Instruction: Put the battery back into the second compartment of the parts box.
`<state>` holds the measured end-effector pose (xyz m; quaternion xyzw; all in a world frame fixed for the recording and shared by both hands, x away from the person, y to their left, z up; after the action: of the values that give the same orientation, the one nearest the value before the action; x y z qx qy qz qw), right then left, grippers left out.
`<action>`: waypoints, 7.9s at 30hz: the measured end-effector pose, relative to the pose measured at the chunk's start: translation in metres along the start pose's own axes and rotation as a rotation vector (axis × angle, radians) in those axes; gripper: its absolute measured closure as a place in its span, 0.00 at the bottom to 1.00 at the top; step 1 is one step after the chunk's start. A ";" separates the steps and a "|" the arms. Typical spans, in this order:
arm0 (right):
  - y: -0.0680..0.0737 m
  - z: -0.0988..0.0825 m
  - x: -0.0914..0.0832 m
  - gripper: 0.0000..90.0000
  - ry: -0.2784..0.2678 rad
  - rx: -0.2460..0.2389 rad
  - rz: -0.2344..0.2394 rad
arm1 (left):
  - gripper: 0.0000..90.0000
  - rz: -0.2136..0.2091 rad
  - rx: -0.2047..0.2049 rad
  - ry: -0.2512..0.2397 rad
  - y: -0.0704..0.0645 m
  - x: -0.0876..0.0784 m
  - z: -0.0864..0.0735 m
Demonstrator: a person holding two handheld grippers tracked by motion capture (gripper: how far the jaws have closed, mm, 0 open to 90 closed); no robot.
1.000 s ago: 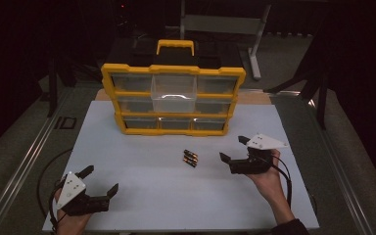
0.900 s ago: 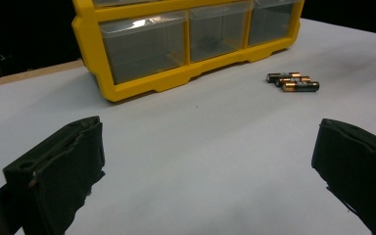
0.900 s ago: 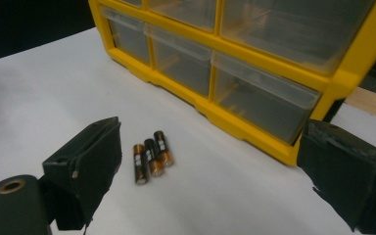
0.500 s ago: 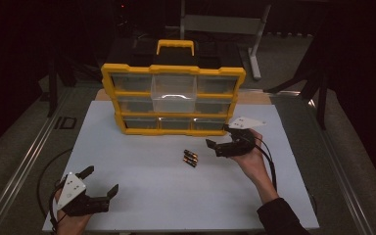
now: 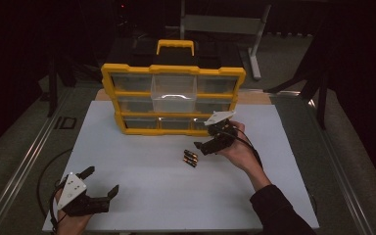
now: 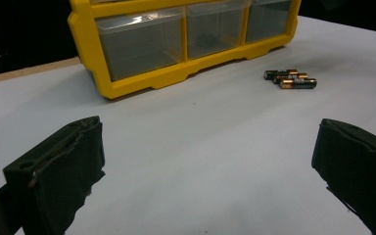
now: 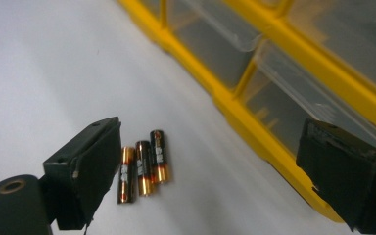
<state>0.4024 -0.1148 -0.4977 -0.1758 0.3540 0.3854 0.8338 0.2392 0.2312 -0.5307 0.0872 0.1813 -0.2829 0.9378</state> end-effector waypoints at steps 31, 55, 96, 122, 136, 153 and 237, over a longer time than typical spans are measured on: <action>0.014 -0.005 0.055 0.27 0.265 -0.130 0.066 | 0.00 -0.018 0.015 0.020 -0.004 0.002 -0.002; 0.016 -0.030 0.087 0.85 0.358 -0.105 0.140 | 0.00 -0.015 0.018 0.026 -0.005 0.002 -0.003; 0.011 -0.015 0.040 0.85 0.265 -0.083 0.196 | 0.00 -0.023 0.019 0.030 -0.007 0.003 -0.003; -0.011 0.037 -0.052 0.85 0.192 -0.149 0.200 | 0.00 0.001 0.011 0.022 -0.004 0.001 -0.003; -0.023 0.078 -0.095 0.85 0.138 -0.131 0.185 | 0.00 0.007 0.000 0.023 -0.003 0.001 -0.003; -0.035 0.129 -0.127 0.85 0.078 -0.094 0.137 | 0.00 0.003 -0.006 0.025 -0.003 0.001 -0.004; -0.027 0.066 -0.058 0.11 0.170 -0.098 0.016 | 0.00 0.006 -0.002 0.032 -0.003 0.002 -0.004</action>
<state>0.4267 -0.1251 -0.4099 -0.2457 0.4054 0.3928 0.7880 0.2376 0.2290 -0.5354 0.0912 0.1963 -0.2785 0.9357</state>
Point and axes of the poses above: each handheld gripper's, and its own axes: x roughly forward along the jaws, z roughly out of its top, y roughly to its left, the point moved 6 cm from there along x, roughly forward along the jaws, and after that the axes turned 3 degrees about x, right-handed, at the moved point
